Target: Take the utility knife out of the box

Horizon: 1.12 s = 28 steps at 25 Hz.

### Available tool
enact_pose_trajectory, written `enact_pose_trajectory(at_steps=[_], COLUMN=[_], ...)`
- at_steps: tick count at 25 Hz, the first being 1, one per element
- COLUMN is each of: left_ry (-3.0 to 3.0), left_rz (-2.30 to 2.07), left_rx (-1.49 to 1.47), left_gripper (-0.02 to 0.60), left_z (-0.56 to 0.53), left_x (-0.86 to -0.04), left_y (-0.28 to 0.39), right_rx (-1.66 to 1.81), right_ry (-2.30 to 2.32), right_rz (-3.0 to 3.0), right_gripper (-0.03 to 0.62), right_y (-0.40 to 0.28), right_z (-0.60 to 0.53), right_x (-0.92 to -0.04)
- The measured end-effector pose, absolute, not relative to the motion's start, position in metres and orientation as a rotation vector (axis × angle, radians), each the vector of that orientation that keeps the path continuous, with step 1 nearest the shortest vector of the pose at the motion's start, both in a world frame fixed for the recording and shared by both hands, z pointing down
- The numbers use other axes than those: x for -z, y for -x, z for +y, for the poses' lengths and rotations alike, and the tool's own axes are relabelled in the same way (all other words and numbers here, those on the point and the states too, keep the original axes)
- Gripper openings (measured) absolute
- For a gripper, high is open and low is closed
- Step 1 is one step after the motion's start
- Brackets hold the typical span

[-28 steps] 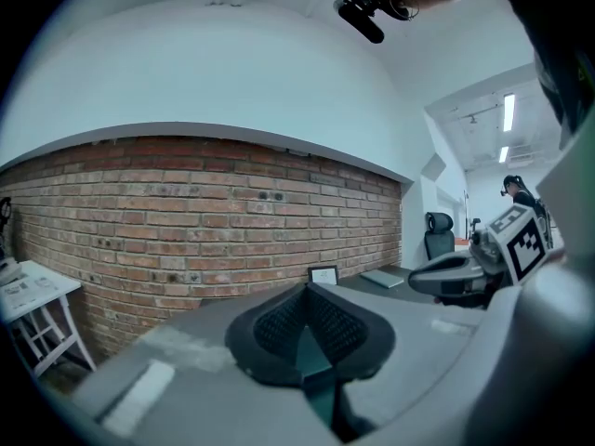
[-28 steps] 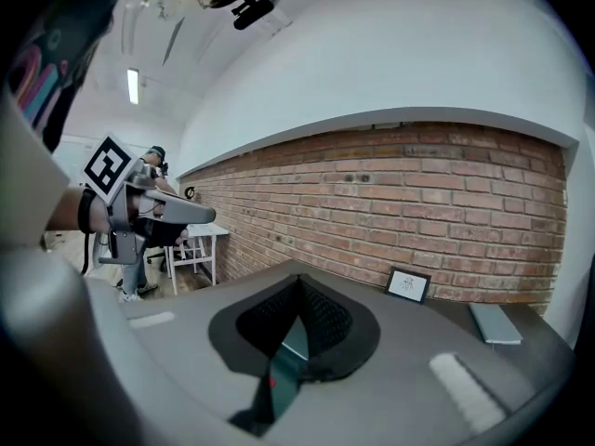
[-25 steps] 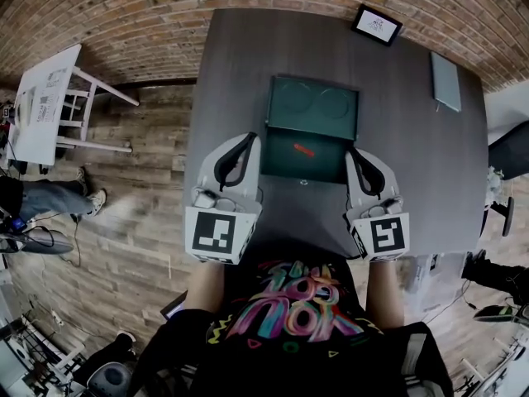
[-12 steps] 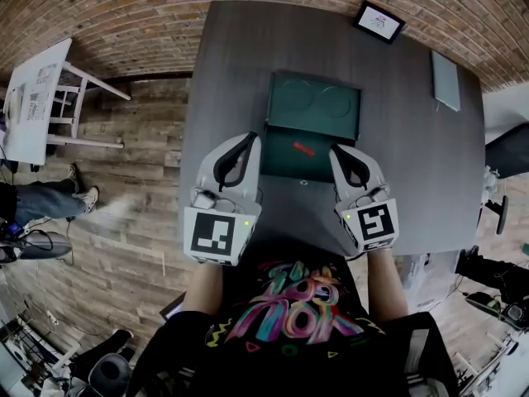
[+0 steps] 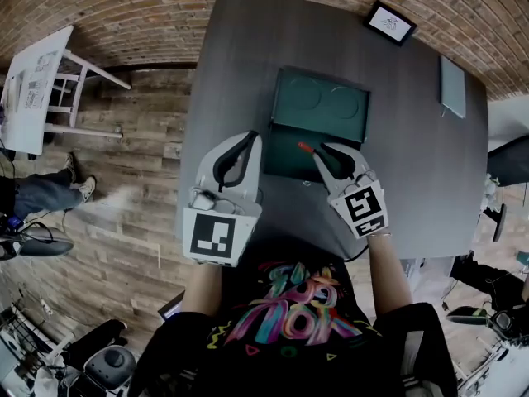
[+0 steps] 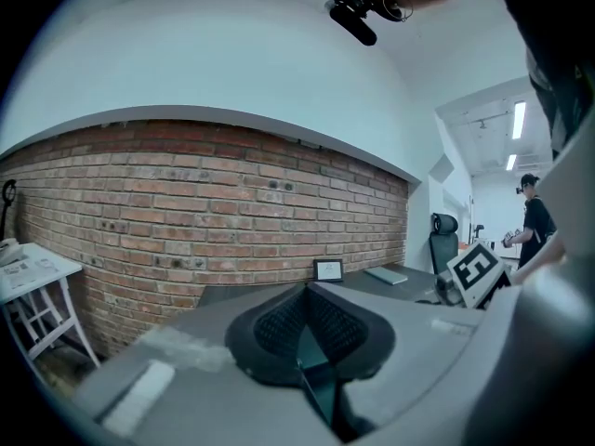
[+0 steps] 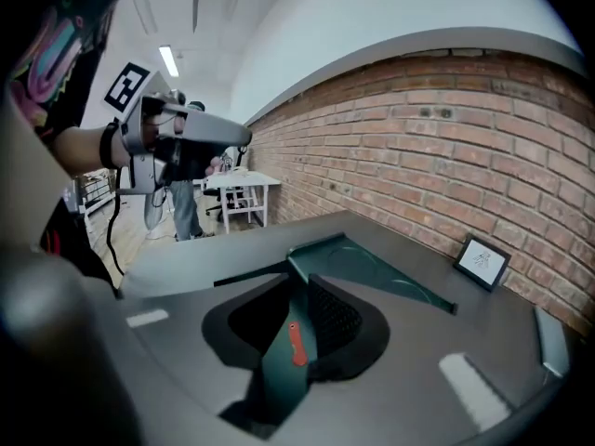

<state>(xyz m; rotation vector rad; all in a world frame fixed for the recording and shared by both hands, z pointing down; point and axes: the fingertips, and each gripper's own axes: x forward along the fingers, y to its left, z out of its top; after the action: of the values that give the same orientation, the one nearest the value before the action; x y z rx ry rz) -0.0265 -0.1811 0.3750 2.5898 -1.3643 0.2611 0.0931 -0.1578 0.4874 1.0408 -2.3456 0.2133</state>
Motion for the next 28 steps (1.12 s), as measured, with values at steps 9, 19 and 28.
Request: enact_pose_trajectory(at_steps=[9,19,28], left_ry=[-2.552,-2.536,-2.526], left_rz=[-1.405,-1.405,-1.408], left_rx=[-0.268,-0.282,-0.291], left_gripper=[0.002,0.002,0.0], left_z=[-0.182,-0.18,-0.185], left_x=[-0.381,-0.389,-0.394], left_y=[0.04,0.044,0.047], right_rx=[-0.193,-0.232,-0.201], right_ry=[-0.811,-0.614,-0.511], right_rz=[-2.255,-2.145,-2.063], right_gripper=[0.086,0.1,0.12], right_y=[-0.08,-0.08,-0.083], right_z=[-0.154,-0.153,-0.155], right_x=[-0.537,-0.579,-0.603])
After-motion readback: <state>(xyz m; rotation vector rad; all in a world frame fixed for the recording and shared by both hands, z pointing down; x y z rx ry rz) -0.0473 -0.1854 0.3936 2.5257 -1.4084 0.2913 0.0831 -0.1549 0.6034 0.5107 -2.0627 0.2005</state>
